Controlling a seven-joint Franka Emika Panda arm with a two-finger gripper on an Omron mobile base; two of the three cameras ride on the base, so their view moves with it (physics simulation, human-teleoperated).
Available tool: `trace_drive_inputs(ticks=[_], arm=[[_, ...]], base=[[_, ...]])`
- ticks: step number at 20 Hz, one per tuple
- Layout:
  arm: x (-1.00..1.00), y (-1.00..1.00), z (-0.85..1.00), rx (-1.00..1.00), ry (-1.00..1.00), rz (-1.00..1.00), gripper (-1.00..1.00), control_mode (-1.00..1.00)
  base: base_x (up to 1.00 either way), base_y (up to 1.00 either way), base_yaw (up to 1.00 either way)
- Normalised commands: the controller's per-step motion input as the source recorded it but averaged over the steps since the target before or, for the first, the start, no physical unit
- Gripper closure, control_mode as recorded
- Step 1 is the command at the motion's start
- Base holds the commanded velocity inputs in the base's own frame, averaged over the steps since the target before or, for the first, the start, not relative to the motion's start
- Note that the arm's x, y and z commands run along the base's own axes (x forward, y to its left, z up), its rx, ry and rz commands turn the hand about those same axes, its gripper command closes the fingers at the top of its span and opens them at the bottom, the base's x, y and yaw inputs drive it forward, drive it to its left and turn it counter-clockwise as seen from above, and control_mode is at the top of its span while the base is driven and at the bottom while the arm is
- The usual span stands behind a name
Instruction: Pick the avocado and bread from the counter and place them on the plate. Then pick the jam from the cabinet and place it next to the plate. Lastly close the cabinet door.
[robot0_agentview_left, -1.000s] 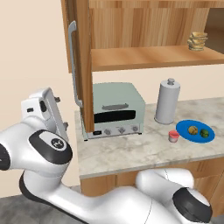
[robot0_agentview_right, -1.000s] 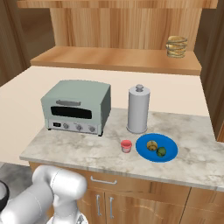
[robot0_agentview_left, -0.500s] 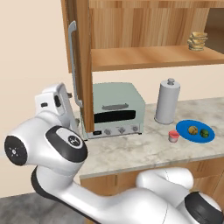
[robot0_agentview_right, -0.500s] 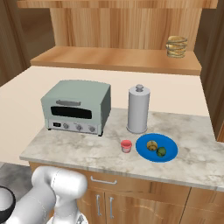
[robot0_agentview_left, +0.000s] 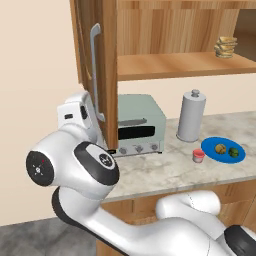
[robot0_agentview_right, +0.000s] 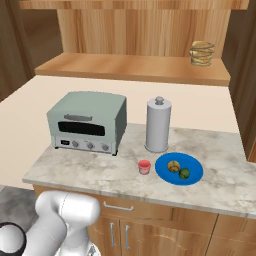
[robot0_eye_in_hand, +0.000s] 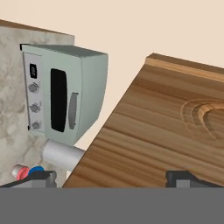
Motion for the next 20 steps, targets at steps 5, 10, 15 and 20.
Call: trace_drive_inputs(ticks=[5, 10, 15, 20], arm=[[-0.13, -0.42, 0.19, 0.00, 0.00, 0.00, -1.00, -1.00], [-0.08, -0.52, 0.20, 0.00, 0.00, -0.01, -1.00, -1.00], [-0.05, -0.49, 0.20, 0.00, -0.06, -0.08, -1.00, -1.00], [0.00, -0.49, 0.17, 0.00, -0.09, -0.13, -1.00, -1.00]], base=[[0.00, 0.00, 0.00], [0.00, 0.00, 0.00], [0.00, 0.00, 0.00], [0.00, 0.00, 0.00]])
